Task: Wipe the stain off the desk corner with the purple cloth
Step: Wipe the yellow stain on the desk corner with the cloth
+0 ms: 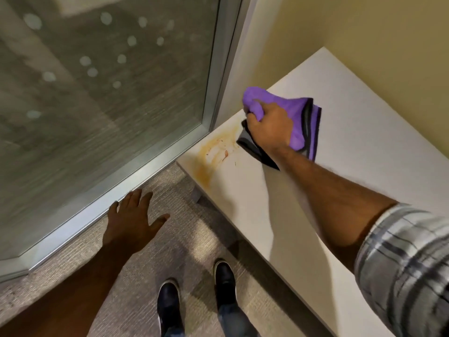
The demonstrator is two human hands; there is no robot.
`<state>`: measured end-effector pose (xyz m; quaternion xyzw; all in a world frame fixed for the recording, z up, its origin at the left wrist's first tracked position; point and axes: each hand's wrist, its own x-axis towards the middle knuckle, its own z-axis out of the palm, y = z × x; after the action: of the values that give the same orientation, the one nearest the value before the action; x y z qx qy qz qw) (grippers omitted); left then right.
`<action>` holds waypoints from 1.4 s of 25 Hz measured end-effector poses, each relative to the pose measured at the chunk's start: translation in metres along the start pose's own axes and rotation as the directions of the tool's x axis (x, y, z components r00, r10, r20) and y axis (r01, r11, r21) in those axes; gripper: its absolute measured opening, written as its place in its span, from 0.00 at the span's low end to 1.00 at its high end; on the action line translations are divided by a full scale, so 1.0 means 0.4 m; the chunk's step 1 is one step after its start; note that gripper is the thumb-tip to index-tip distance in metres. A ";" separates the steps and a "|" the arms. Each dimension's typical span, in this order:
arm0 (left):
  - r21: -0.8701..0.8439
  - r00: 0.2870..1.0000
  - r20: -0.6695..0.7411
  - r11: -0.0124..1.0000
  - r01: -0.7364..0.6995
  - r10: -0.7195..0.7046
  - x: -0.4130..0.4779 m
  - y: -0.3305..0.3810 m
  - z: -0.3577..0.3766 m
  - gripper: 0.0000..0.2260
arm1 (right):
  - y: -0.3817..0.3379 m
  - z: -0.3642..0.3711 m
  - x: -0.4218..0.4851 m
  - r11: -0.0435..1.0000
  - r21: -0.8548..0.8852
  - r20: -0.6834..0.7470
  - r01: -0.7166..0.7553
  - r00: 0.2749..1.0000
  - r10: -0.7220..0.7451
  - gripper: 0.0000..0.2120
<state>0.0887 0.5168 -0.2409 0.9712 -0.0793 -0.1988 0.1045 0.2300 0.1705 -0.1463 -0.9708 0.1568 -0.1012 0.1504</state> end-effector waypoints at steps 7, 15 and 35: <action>-0.009 1.000 0.013 1.000 -0.016 0.016 0.004 0.030 0.010 0.42 | 0.110 -0.052 -0.132 0.894 0.143 0.085 0.424 0.895 -0.438 0.21; 0.047 1.000 0.011 0.999 -0.005 0.005 -0.032 -0.024 0.001 0.41 | 0.050 -0.018 0.004 0.993 0.082 0.031 0.087 0.996 -0.090 0.18; -0.006 0.999 -0.027 0.999 0.032 -0.032 -0.098 -0.031 0.030 0.40 | -0.026 -0.003 -0.066 0.944 0.041 0.127 0.327 0.936 -0.330 0.27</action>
<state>0.0497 0.5345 -0.2404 0.9747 -0.0616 -0.1873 0.1052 0.2082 0.1887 -0.1458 -0.9865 -0.0187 -0.0622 0.1507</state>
